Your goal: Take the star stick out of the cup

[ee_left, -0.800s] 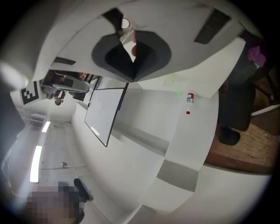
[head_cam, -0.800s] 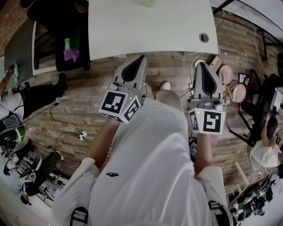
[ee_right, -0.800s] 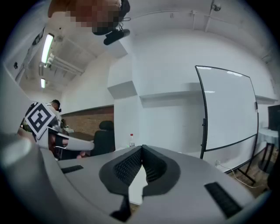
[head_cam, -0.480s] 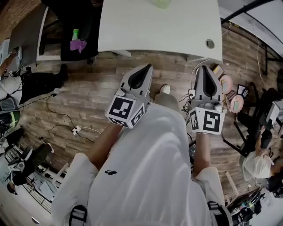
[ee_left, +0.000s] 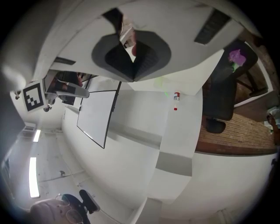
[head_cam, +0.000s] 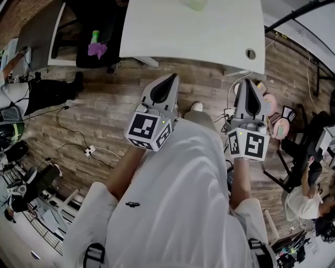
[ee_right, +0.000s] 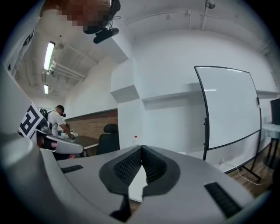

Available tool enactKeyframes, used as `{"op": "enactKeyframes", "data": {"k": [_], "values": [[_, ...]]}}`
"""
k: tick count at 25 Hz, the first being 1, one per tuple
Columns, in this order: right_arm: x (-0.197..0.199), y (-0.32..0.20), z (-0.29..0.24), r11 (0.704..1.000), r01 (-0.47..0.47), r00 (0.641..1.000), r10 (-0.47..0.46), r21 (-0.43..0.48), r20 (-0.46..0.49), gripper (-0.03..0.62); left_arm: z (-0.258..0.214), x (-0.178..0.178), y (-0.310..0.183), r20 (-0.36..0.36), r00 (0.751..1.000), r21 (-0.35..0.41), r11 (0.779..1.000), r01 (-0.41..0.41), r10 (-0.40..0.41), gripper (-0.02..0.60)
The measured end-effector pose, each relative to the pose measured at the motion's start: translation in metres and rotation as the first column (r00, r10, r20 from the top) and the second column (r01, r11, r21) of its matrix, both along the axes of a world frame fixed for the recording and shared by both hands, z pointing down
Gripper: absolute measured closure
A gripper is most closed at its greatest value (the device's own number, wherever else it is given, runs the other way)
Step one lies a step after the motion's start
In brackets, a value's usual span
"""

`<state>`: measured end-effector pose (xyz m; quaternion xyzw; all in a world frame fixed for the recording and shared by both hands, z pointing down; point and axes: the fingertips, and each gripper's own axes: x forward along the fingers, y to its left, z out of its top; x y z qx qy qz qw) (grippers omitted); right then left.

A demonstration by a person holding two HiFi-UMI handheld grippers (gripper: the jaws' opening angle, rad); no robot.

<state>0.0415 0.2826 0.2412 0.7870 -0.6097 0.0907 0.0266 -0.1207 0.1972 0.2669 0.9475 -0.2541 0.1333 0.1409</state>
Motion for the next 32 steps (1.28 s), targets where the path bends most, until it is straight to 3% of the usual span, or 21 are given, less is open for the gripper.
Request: {"op": "enactKeyframes", "data": {"k": [8,14,22,32], "values": [[0.025,0.009,0.009,1.0,-0.005,1.0,0.005,0.014,-0.001,0.599,0.001,0.016,0.013,0.026,0.998,0.002,0.999,0.05,-0.05,0.588],[0.04,-0.005,0.016,1.0,0.023,0.999,-0.024,0.006,0.033,0.599,-0.002,0.04,0.006,0.03,0.999,0.014,0.999,0.036,-0.036,0.588],[0.048,-0.062,0.014,0.999,0.054,0.998,-0.054,-0.001,0.02,0.599,0.0,0.061,-0.052,0.003,0.999,0.021,0.999,0.04,-0.04,0.588],[0.064,-0.163,0.009,0.998,0.041,0.999,-0.042,-0.054,-0.027,0.599,0.004,0.089,-0.157,-0.009,1.0,-0.008,1.0,-0.021,0.021,0.588]]}}
